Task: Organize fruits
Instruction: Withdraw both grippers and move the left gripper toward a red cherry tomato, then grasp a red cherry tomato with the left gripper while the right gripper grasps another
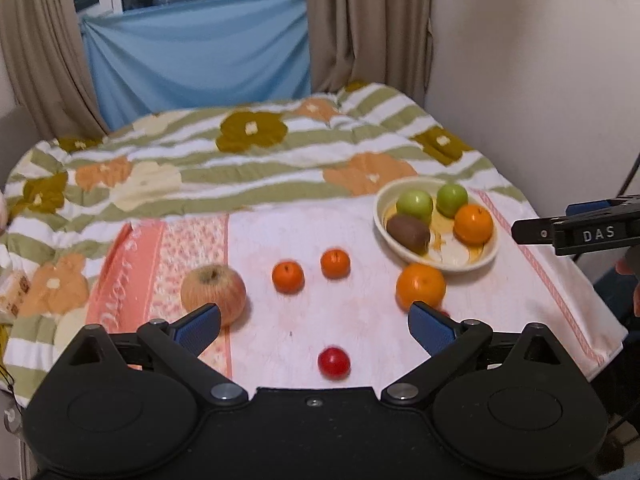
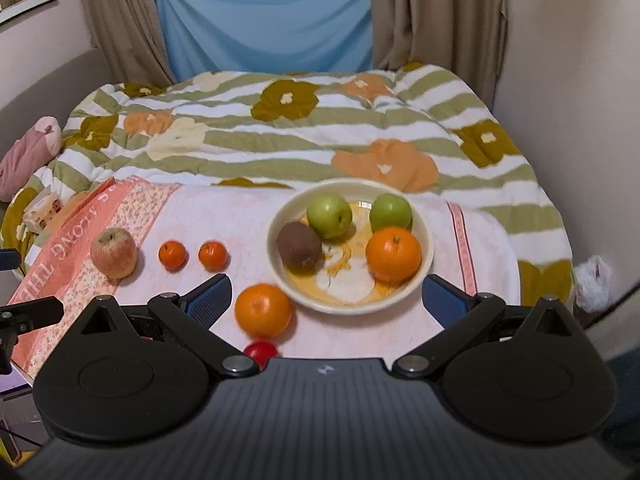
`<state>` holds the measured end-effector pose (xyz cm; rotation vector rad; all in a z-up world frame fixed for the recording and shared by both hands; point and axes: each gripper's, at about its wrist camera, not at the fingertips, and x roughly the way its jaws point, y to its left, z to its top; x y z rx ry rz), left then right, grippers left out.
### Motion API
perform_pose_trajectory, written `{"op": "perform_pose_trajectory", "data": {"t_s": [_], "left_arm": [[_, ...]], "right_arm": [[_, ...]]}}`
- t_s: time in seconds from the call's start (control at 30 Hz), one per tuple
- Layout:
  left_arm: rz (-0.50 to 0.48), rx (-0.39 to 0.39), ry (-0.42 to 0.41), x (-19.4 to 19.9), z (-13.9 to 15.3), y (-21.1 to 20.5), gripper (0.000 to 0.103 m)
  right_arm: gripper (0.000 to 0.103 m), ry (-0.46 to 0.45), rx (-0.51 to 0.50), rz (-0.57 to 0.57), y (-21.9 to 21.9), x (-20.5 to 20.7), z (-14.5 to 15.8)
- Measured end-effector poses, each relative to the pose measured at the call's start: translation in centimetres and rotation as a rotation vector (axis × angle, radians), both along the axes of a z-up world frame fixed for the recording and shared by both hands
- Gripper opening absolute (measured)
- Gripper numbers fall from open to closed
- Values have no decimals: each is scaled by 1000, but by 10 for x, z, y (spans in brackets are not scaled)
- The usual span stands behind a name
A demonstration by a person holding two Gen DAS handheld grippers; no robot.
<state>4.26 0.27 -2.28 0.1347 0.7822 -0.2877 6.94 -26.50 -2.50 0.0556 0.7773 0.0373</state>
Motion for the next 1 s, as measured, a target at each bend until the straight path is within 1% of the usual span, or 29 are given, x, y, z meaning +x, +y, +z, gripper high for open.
{"op": "perform_pose_trajectory", "data": {"t_s": [0.17,0.27,0.37,0.43,0.53,0.6,0.77,0.83,0.93,1.0], "left_arm": [[-49,-19,84,3,-22,11,99],[-76,-7,132,9,-39,11,98],[-93,-1,158,16,-53,12,95],[-115,4,167,20,-64,11,93],[-165,34,173,26,-80,4,86],[-204,56,176,30,-92,-1,79],[-274,82,182,42,-115,-12,71],[-285,90,173,45,-120,-14,67],[-296,94,174,50,-126,-15,66],[-294,92,177,54,-129,-16,63]], "right_arm": [[103,53,8,-35,17,-13,-18],[103,87,-2,-52,27,-16,-32],[103,107,7,-58,34,-16,-45],[103,117,2,-57,39,-15,-54],[103,137,-6,-50,46,-10,-68],[103,147,-7,-47,50,-7,-79],[103,171,11,-55,54,3,-98],[103,175,10,-61,56,6,-103],[103,179,7,-65,58,11,-109],[103,183,16,-72,58,13,-114]]}}
